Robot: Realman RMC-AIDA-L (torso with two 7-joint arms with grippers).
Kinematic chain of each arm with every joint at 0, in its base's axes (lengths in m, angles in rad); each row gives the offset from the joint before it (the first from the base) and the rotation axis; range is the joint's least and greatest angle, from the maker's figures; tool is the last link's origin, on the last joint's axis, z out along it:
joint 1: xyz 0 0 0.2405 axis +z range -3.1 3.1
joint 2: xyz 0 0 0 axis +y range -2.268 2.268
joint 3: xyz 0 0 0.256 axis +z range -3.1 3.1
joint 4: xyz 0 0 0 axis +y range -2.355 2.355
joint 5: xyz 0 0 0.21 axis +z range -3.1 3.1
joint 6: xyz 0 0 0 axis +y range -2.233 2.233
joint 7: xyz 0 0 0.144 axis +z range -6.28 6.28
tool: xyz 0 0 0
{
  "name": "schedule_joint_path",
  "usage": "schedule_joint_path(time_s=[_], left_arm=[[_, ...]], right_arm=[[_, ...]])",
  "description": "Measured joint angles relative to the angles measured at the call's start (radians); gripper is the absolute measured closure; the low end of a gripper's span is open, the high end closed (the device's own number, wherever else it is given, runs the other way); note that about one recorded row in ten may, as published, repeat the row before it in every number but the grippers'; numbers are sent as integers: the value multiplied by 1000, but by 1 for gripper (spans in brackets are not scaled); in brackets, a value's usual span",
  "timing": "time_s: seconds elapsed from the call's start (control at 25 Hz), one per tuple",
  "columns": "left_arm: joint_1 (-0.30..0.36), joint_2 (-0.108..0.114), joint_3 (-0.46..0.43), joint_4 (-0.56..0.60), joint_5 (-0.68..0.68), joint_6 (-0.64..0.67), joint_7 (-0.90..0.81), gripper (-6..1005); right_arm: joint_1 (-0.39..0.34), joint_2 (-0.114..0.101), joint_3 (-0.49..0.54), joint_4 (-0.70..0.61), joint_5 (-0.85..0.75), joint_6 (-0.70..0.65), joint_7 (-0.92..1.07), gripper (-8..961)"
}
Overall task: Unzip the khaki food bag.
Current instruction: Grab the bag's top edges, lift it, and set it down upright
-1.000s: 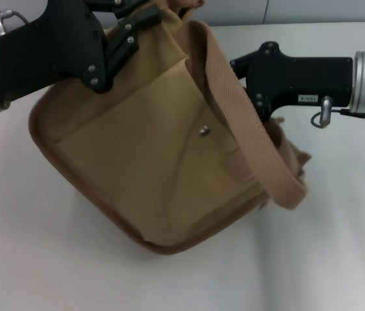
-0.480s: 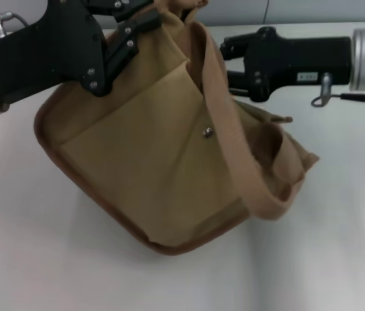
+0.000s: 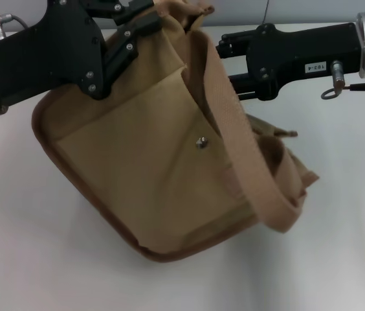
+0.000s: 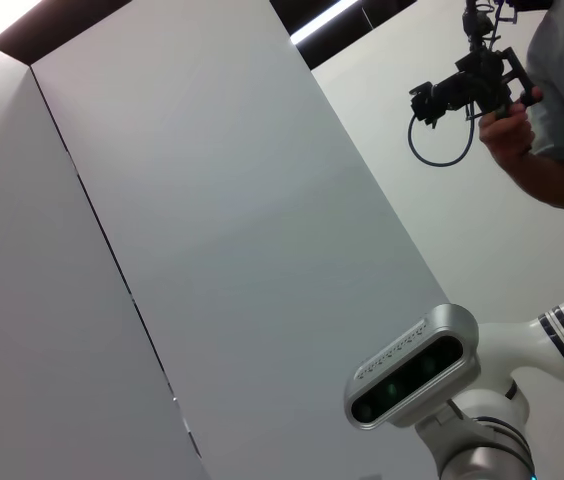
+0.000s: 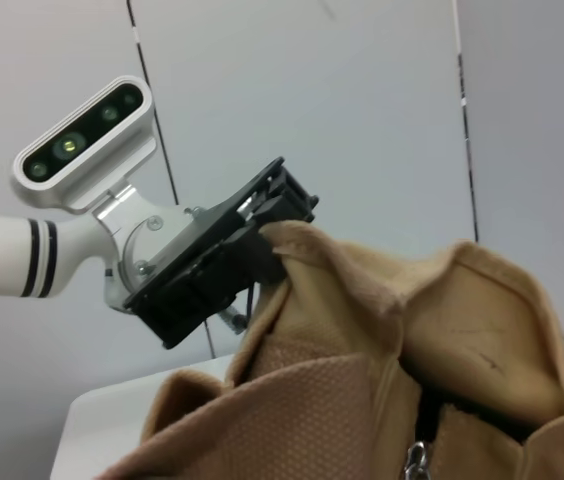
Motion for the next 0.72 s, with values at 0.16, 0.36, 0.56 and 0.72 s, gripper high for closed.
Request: schedule_joint_path(time_s=[0.16,0.36,0.56,0.72], left_arm=[[0,1,3,0,0,2,-1,915],[0,1,5,0,2,7,-1,915],[0,3,6,0,4,15,-1,915],[-1,6,1,0,5,29,-2,915]], right_arm=[[10,7,-7,1,-5,-3,2,290],[27,23,-7,6,-20,6,1,286],[45,58,-2,-6,-79,25,1,292],[55,82,-14,-26,-119,64,0,300]])
